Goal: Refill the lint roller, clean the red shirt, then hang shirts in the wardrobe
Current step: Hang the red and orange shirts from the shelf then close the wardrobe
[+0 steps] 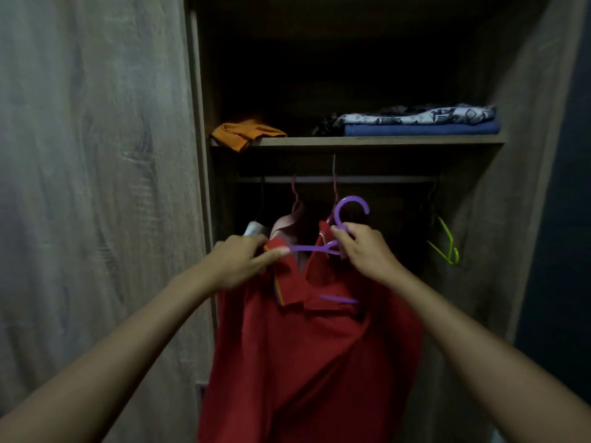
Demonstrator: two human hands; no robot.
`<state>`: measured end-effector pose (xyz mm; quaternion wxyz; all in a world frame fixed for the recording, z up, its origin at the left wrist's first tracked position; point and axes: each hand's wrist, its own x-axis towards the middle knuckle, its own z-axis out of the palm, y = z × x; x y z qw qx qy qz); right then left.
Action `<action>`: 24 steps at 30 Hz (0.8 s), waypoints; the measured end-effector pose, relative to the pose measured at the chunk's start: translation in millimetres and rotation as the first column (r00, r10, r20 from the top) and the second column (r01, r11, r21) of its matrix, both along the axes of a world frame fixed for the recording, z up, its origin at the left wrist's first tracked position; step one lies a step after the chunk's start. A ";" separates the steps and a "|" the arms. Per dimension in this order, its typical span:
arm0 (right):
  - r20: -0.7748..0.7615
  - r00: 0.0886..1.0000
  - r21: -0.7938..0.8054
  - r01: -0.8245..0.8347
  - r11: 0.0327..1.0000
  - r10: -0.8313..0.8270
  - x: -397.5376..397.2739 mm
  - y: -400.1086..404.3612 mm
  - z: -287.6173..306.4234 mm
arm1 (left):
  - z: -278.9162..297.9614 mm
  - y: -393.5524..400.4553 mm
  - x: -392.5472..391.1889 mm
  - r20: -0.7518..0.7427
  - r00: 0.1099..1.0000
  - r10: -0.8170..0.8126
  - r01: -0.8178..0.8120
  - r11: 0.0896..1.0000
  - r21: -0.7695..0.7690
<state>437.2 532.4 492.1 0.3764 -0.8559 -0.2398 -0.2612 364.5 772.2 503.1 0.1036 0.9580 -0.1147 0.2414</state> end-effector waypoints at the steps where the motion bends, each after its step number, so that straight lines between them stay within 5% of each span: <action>1: -0.019 1.000 0.019 0.000 1.000 0.000 0.7 -2.4 -0.3 | -2.5 0.6 -2.3 0.021 0.997 -0.073 0.073 0.997 0.002; 5: 0.037 0.999 0.024 0.025 0.999 -0.025 -0.8 -7.8 1.2 | -5.4 5.8 0.2 0.188 0.958 -0.217 0.218 0.976 0.016; 10: 0.210 0.977 -0.103 -0.017 0.994 0.039 -3.9 -19.8 -9.2 | 14.8 33.1 -5.3 0.276 0.934 -0.226 0.309 0.901 -0.306; 13: 0.232 0.961 -0.296 -0.079 0.952 0.152 -18.2 -5.9 -15.8 | 19.6 34.6 -0.5 0.192 0.954 -0.230 0.285 0.896 -0.340; 20: 0.306 0.952 0.022 0.020 1.000 -0.025 -17.1 9.6 15.1 | 12.3 -11.4 -16.2 -0.225 0.966 -0.129 0.096 0.984 -0.153; 22: 0.307 0.951 -0.012 0.035 0.999 -0.030 -20.8 10.4 13.1 | 7.2 -13.3 -18.3 -0.231 0.961 -0.150 0.129 0.986 -0.106; 24: 0.144 0.978 -0.087 -0.139 0.986 0.150 -26.0 6.7 13.6 | 4.3 -9.7 -18.1 -0.159 0.971 -0.180 0.177 0.984 -0.035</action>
